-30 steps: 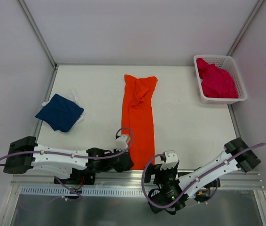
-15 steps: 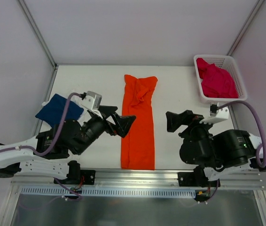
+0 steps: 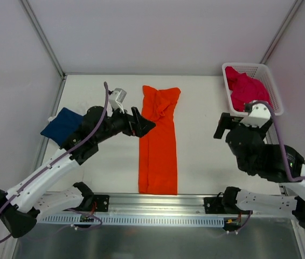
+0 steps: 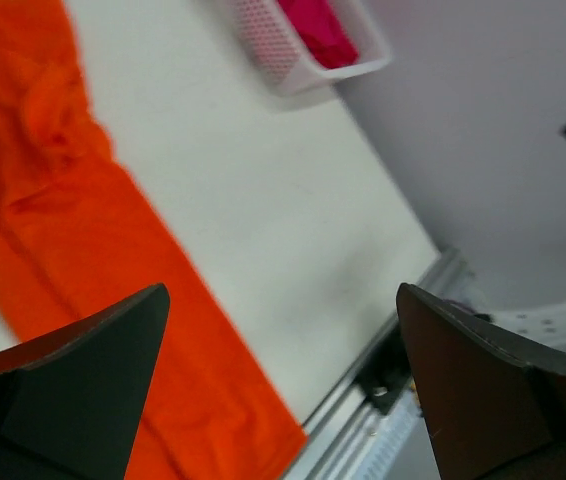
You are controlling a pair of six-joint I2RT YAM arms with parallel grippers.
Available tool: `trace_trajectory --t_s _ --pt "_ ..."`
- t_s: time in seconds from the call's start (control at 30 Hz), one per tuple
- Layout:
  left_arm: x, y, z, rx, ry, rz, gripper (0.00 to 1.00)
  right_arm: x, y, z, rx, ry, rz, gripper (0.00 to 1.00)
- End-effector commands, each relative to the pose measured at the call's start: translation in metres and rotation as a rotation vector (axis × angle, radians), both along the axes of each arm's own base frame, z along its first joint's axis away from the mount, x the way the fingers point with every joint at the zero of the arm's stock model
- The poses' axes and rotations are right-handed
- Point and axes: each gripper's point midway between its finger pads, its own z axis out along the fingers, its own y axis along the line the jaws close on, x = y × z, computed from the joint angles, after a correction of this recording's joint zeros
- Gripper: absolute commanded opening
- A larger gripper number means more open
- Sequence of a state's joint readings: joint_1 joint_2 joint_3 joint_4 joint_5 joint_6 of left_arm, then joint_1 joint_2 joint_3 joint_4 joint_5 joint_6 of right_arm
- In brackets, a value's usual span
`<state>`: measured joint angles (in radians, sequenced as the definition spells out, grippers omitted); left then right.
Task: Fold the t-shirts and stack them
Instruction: Rotate the tshirt 90 degrees
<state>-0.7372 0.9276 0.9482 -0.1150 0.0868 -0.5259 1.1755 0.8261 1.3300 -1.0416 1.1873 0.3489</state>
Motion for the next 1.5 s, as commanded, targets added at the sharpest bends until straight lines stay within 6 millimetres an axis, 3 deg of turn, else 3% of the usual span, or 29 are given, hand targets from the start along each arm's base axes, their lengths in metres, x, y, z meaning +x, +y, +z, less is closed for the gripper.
trace_trajectory --t_s 0.0,0.03,0.07,0.1,0.13,0.17,0.2,0.23,0.27,0.3,0.33,0.4,0.5,0.53,0.6,0.63,0.67,0.7,0.77,0.83,0.87,0.9,0.93,0.97,1.03,1.17,1.33,1.47 --pt "-0.037 -0.039 0.07 -0.31 -0.003 -0.435 0.99 0.034 0.017 0.003 -0.2 0.135 0.028 0.99" --pt "-0.031 -0.042 0.07 -0.329 0.016 -0.456 0.99 0.041 0.024 0.0 -0.207 0.182 0.052 0.99" --pt "-0.012 -0.044 0.058 -0.354 0.102 -0.442 0.99 0.054 0.036 -0.016 -0.233 0.252 0.056 1.0" --pt "-0.016 -0.047 0.064 -0.393 0.071 -0.536 0.99 0.068 0.035 -0.028 -0.181 0.312 0.057 0.99" --pt "-0.011 -0.048 0.061 -0.423 0.094 -0.566 0.99 0.068 0.071 -0.048 -0.057 0.417 0.248 1.0" --pt "0.0 -0.053 0.032 -0.478 0.271 -0.568 0.99 0.071 0.086 -0.076 0.01 0.496 0.323 1.0" --pt "0.003 -0.045 0.05 -0.556 0.142 -0.631 0.99 0.083 0.084 -0.09 0.137 0.525 0.327 0.99" --pt "0.002 -0.041 0.048 -0.647 0.27 -0.653 0.99 0.085 0.106 -0.114 0.249 0.557 0.42 0.99" --pt "0.016 -0.042 0.014 -0.688 0.358 -0.635 0.99 0.086 0.11 -0.123 0.31 0.565 0.427 1.0" --pt "0.015 -0.03 0.021 -0.736 0.236 -0.676 0.99 0.093 0.12 -0.122 0.395 0.529 0.484 0.99" --pt "0.025 -0.031 -0.011 -0.738 0.37 -0.636 0.99 0.082 0.12 -0.159 0.436 0.6 0.484 0.99" --pt "0.027 -0.027 -0.041 -0.708 0.369 -0.581 0.99 0.086 0.126 -0.156 0.571 0.516 0.52 0.99" --pt "0.021 -0.02 -0.081 -0.652 0.359 -0.48 0.97 0.065 0.111 -0.18 0.597 0.496 0.467 0.99" --pt "0.023 -0.02 -0.104 -0.585 0.383 -0.43 0.95 0.062 0.102 -0.185 0.585 0.477 0.423 0.99" --pt "0.021 -0.012 -0.126 -0.489 0.397 -0.317 0.94 0.044 0.092 -0.193 0.599 0.461 0.402 0.99" --pt "0.007 -0.007 -0.15 -0.34 0.42 -0.27 0.93 0.038 0.09 -0.196 0.626 0.467 0.387 0.99" --pt "0.02 0.001 -0.162 -0.246 0.391 -0.13 0.93 0.031 0.091 -0.201 0.643 0.478 0.389 1.0" --pt "0.015 0.006 -0.171 -0.158 0.382 -0.076 0.93 0.022 0.087 -0.219 0.649 0.511 0.362 0.99" --pt "-0.008 0.013 -0.171 -0.055 0.356 -0.042 0.93 0.015 0.08 -0.227 0.664 0.495 0.331 0.99" --pt "-0.011 0.026 -0.177 -0.023 0.36 0.037 0.93 0.005 0.073 -0.247 0.669 0.508 0.295 0.99" --pt "-0.024 0.034 -0.19 0.023 0.401 0.052 0.93 0.001 0.076 -0.252 0.706 0.517 0.285 1.0" --pt "-0.025 0.041 -0.198 0.055 0.41 0.097 0.93 0.0 0.078 -0.255 0.73 0.513 0.287 1.0" --pt "-0.031 0.043 -0.206 0.065 0.439 0.108 0.94 -0.007 0.078 -0.273 0.738 0.542 0.273 0.99" --pt "-0.047 0.041 -0.221 0.094 0.475 0.089 0.93 -0.013 0.082 -0.274 0.744 0.543 0.285 0.99" --pt "-0.058 0.045 -0.241 0.15 0.514 0.143 0.94 -0.018 0.075 -0.289 0.703 0.548 0.229 1.0" --pt "-0.101 0.039 -0.274 0.268 0.578 0.121 0.94 -0.028 0.072 -0.304 0.675 0.539 0.186 1.0" --pt "-0.124 0.042 -0.29 0.341 0.614 0.16 0.94 -0.038 0.069 -0.318 0.624 0.55 0.146 1.0" --pt "-0.136 0.044 -0.299 0.359 0.642 0.175 0.94 -0.05 0.083 -0.33 0.618 0.571 0.168 0.98"
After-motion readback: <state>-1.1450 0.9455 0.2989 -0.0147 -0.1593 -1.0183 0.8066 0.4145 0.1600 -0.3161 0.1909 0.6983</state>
